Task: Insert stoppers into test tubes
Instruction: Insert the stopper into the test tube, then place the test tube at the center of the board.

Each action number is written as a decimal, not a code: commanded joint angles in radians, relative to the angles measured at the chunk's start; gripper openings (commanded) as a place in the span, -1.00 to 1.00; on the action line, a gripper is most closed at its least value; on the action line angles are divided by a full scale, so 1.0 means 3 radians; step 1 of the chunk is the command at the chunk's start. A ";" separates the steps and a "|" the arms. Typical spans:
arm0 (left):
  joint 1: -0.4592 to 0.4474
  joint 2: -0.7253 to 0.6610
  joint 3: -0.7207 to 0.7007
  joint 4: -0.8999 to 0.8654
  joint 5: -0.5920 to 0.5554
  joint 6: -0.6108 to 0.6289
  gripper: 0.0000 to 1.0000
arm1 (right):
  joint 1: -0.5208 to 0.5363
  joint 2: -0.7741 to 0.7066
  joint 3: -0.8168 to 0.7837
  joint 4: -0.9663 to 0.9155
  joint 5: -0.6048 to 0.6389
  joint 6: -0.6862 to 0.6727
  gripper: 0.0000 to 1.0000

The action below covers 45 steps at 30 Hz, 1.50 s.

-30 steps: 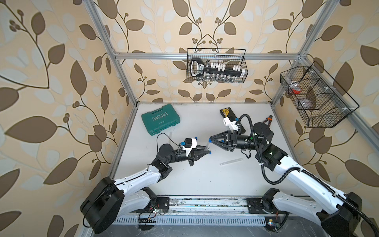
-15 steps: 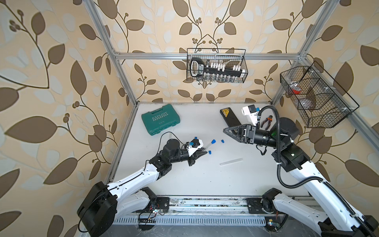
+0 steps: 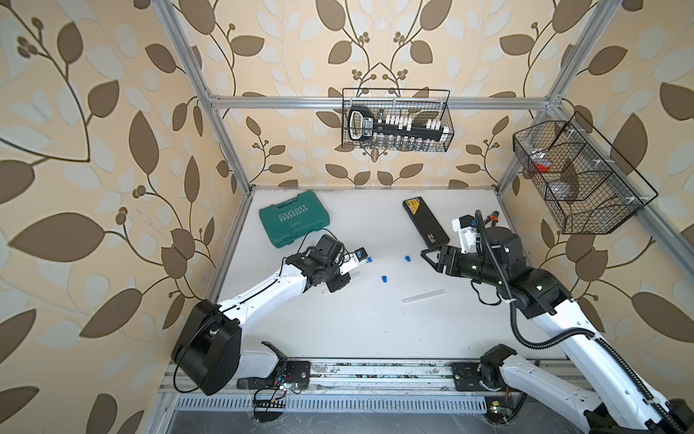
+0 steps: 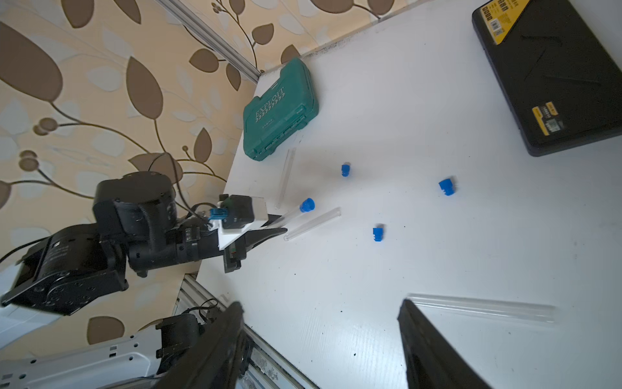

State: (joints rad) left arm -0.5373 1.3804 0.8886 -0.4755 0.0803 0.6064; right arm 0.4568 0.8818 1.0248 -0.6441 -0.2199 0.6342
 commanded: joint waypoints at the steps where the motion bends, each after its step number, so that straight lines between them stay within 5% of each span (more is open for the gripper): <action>1: 0.0131 0.0178 0.0289 -0.0327 -0.0394 -0.0019 -1.00 | -0.0008 -0.0082 -0.0044 -0.0129 0.0130 -0.0125 0.41; 7: 0.0286 0.0880 0.0868 -0.0643 -0.0586 -0.0721 -1.00 | -0.0001 -0.0230 -0.0173 -0.0113 0.0186 -0.0067 0.41; 17: 0.0556 0.1310 0.1248 -0.0617 -0.0052 -0.1213 -1.00 | -0.0004 -0.0314 -0.0240 -0.0103 0.0082 -0.0035 0.43; 28: 0.0595 0.1579 0.1228 -0.0352 -0.0026 -0.1372 -0.98 | -0.0003 -0.0225 -0.0261 -0.0077 -0.0095 -0.0018 0.44; 37: 0.0595 0.1654 0.1121 -0.0235 -0.0178 -0.1384 -0.69 | -0.0005 -0.0199 -0.0298 -0.0072 -0.0111 -0.0001 0.46; 45: 0.0595 0.1694 0.1027 -0.0185 -0.0300 -0.1335 -0.65 | -0.0004 -0.0199 -0.0314 -0.0071 -0.0116 0.0001 0.46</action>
State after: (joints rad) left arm -0.3603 1.8832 1.2060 -0.5423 0.0170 0.2039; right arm 0.4568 0.8215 0.9443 -0.6651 -0.2436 0.6285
